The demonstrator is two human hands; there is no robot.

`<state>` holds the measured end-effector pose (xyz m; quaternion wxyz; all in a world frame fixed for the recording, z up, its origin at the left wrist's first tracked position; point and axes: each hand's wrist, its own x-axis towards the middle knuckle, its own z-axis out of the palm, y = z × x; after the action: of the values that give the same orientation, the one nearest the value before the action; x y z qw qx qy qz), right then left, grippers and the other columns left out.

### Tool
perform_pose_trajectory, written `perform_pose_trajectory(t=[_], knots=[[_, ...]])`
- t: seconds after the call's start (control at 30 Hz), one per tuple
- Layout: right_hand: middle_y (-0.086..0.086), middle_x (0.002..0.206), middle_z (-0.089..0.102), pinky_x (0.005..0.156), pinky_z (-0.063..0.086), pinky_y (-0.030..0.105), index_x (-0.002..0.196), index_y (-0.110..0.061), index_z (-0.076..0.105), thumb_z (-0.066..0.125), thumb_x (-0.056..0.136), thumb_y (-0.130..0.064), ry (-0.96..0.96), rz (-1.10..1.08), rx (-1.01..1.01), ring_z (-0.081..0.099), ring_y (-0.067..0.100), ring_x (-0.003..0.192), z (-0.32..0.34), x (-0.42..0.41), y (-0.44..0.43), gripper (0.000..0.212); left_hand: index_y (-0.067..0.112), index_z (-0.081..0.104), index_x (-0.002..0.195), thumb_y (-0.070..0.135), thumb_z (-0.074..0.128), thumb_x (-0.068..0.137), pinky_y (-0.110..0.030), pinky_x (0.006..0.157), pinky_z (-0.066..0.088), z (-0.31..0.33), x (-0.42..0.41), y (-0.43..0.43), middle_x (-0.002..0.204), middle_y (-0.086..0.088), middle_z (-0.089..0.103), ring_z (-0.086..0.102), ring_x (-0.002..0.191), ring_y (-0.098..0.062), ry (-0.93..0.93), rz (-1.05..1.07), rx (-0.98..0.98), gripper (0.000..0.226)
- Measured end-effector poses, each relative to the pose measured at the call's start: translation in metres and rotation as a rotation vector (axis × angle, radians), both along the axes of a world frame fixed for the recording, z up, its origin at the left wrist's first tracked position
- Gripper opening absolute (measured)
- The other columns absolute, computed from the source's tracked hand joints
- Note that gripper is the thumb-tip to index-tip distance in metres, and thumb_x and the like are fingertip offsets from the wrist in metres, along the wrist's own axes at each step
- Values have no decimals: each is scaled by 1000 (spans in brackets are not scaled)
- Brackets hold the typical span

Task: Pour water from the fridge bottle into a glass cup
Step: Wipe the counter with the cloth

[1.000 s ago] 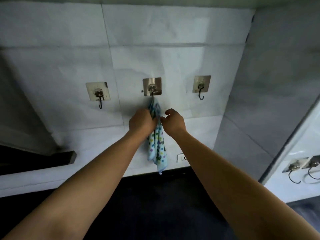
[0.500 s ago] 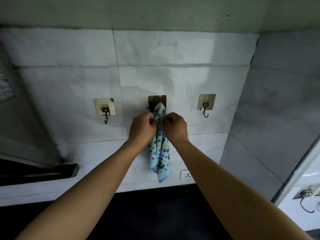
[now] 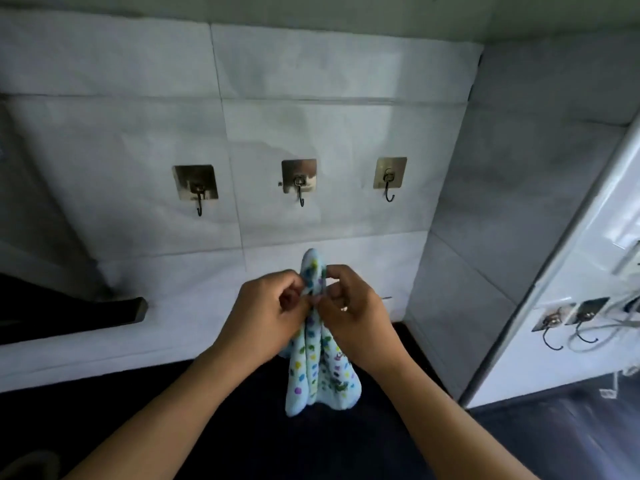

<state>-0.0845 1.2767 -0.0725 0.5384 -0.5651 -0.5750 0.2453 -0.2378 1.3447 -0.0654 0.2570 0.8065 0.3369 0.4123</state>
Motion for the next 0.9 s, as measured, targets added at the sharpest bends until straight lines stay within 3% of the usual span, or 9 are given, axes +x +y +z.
perform_pose_trajectory(t=[0.1, 0.23, 0.4, 0.5, 0.6, 0.67, 0.73, 0.83, 0.9], knots=[[-7, 61, 56, 48, 40, 30, 97, -27, 62, 58, 88, -14, 66, 1, -102, 47, 8, 53, -56, -14, -30, 16, 20, 64, 71, 15, 76, 79, -18, 54, 44, -53, -11, -27, 65, 10, 65, 56, 55, -1, 64, -27, -111, 15], [7, 79, 67, 64, 53, 47, 87, -22, 65, 54, 85, -3, 144, -95, -259, 59, 12, 68, -119, -21, -63, 22, 26, 67, 76, 17, 77, 82, -14, 58, 47, -120, -24, -61, 70, 14, 69, 64, 62, 1, 128, -69, -323, 15], [-8, 78, 61, 59, 48, 24, 80, -30, 58, 53, 88, -7, 13, -160, -349, 58, 6, 69, -180, -21, -90, 25, 36, 59, 98, 34, 71, 85, -26, 74, 52, -213, -63, -100, 94, 15, 58, 60, 85, -6, 479, 148, -386, 18], [-15, 93, 56, 71, 43, 12, 90, -31, 63, 56, 88, -6, -238, -134, -365, 53, 6, 89, -216, -22, -104, 26, 22, 53, 128, 43, 66, 90, -31, 90, 51, -261, -89, -126, 120, 1, 57, 56, 109, -18, 735, 313, -468, 46], [2, 123, 54, 86, 49, 27, 113, -14, 66, 55, 88, -2, -569, 27, -422, 48, 22, 112, -260, -21, -116, 30, 21, 37, 145, 53, 61, 90, -40, 102, 46, -296, -112, -150, 144, -7, 43, 45, 128, -27, 917, 478, -616, 68], [9, 144, 41, 96, 47, 32, 128, -15, 58, 56, 92, -12, -691, 179, -537, 41, 29, 129, -285, -18, -122, 36, 21, 25, 151, 59, 61, 88, -48, 109, 39, -316, -127, -164, 157, -12, 27, 33, 140, -34, 967, 537, -735, 82], [13, 159, 20, 111, 39, 40, 148, -23, 39, 57, 96, -30, -759, 293, -655, 27, 32, 144, -307, -16, -129, 56, 23, 16, 155, 65, 62, 84, -55, 113, 32, -333, -143, -178, 163, -14, 12, 17, 148, -38, 978, 579, -864, 95], [13, 165, 4, 119, 25, 50, 158, -36, 17, 51, 96, -50, -917, 409, -704, 10, 35, 152, -337, -7, -144, 71, 27, 11, 156, 74, 62, 76, -60, 115, 26, -359, -163, -195, 166, -12, 2, 3, 151, -39, 984, 630, -943, 106], [18, 164, 16, 116, 29, 57, 156, -35, 28, 54, 93, -53, -955, 448, -630, 17, 41, 150, -351, -1, -153, 71, 30, 11, 156, 79, 61, 73, -62, 115, 22, -368, -169, -197, 167, -11, 0, 0, 152, -37, 978, 637, -935, 109]])
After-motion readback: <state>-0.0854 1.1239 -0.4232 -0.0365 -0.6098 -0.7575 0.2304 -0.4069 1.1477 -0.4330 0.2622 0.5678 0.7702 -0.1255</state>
